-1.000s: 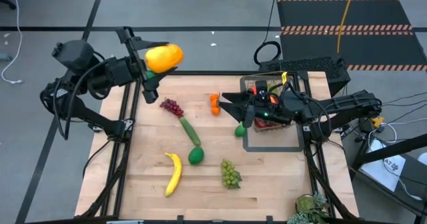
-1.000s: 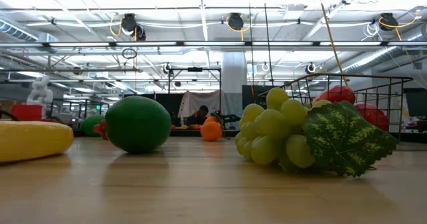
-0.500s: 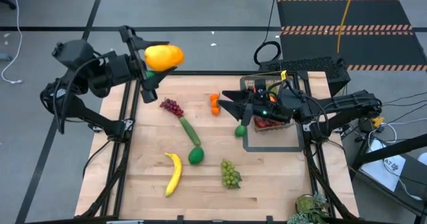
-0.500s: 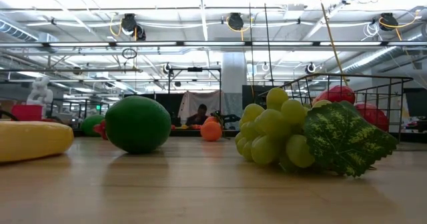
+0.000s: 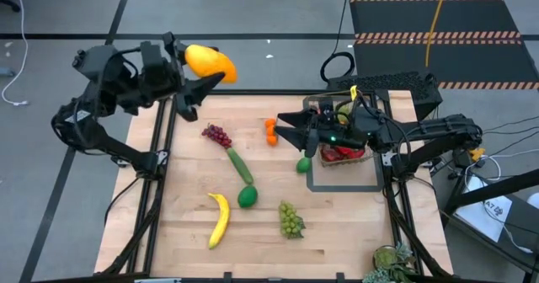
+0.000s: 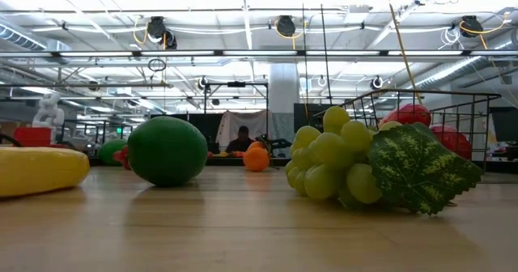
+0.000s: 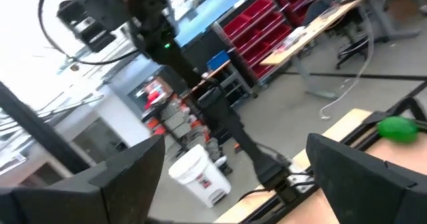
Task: Build produce basket
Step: Put the yellow mango into the wire basket
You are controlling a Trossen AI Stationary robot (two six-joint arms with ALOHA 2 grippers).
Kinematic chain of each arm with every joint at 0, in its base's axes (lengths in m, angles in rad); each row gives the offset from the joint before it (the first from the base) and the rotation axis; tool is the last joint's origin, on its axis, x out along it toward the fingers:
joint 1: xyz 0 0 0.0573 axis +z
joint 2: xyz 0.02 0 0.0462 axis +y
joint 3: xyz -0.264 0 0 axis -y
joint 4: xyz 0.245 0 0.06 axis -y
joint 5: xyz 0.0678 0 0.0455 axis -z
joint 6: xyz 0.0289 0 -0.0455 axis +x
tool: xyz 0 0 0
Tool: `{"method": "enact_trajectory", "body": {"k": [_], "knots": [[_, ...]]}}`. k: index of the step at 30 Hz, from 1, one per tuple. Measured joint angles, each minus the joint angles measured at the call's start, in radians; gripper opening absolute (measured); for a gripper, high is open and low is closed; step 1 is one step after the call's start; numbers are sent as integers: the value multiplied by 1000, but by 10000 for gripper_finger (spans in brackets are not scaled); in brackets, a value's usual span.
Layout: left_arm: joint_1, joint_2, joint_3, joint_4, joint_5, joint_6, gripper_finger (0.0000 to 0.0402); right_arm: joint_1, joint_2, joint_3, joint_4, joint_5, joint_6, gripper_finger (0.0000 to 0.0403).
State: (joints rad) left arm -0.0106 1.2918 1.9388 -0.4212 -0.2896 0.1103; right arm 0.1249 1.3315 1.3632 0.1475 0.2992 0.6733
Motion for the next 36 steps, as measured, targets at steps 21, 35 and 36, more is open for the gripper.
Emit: {"method": "enact_trajectory", "body": {"k": [21, 35, 36], "knots": [[65, 133, 1, 14, 0, -570, 282, -85, -136, -1, -269, -309, -139, 357], [10, 279, 1, 38, 43, -1048, 282, -99, -335, 0, -356, -329, -446, 357], [3, 287, 0, 36, 40, -1068, 282, -99, -345, 0, -355, -329, -481, 357]]}}
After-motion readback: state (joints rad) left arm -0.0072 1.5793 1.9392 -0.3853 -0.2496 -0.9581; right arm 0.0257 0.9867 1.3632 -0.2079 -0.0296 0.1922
